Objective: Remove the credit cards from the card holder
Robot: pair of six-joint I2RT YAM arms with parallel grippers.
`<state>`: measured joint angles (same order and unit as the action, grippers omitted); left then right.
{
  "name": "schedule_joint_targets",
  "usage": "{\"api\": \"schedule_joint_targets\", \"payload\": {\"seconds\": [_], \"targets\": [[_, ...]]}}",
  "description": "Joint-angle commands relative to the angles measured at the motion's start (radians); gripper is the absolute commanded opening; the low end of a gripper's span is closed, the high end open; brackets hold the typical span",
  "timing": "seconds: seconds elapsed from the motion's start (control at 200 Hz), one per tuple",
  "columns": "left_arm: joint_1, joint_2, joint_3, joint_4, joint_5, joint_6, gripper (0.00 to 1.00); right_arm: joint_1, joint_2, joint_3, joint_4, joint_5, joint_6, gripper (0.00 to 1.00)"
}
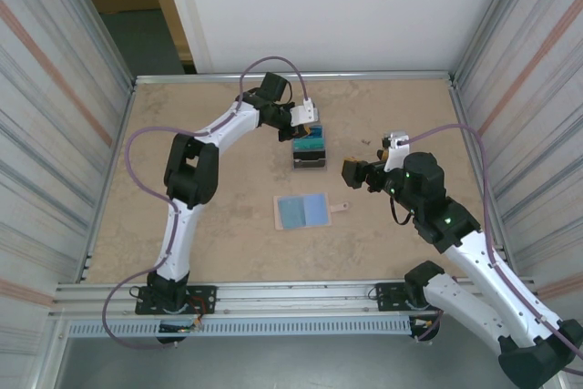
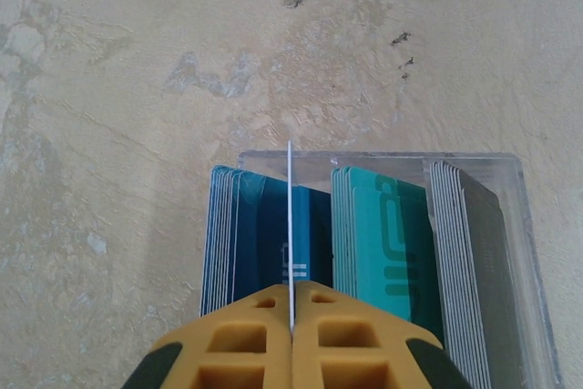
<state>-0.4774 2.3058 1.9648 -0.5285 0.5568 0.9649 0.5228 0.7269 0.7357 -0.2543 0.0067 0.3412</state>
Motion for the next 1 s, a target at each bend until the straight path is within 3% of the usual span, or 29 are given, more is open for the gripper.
{"api": "schedule_joint_targets", "payload": {"seconds": [0.0,0.115,0.21,0.311,0.626,0.992], "targets": [[0.006,0.031,0.028,-0.024,-0.021,0.001,0.00,-0.005,0.006,0.001,0.033,-0.004,0.027,0.99],[0.006,0.027,0.027,-0.027,-0.013,-0.013,0.00,-0.005,0.014,0.004,0.036,-0.023,0.027,0.99],[0.006,0.021,0.028,-0.025,0.010,-0.024,0.13,-0.005,0.022,0.004,0.039,-0.030,0.027,0.99],[0.002,0.014,0.028,-0.022,0.017,-0.028,0.18,-0.004,0.028,0.004,0.044,-0.036,0.031,0.99],[-0.013,-0.046,0.002,-0.002,-0.006,-0.046,0.22,-0.006,0.063,0.031,0.020,-0.062,0.075,0.99],[-0.027,-0.205,-0.192,0.256,-0.147,-0.106,0.29,-0.004,0.081,0.028,0.033,-0.063,0.073,0.99]]}}
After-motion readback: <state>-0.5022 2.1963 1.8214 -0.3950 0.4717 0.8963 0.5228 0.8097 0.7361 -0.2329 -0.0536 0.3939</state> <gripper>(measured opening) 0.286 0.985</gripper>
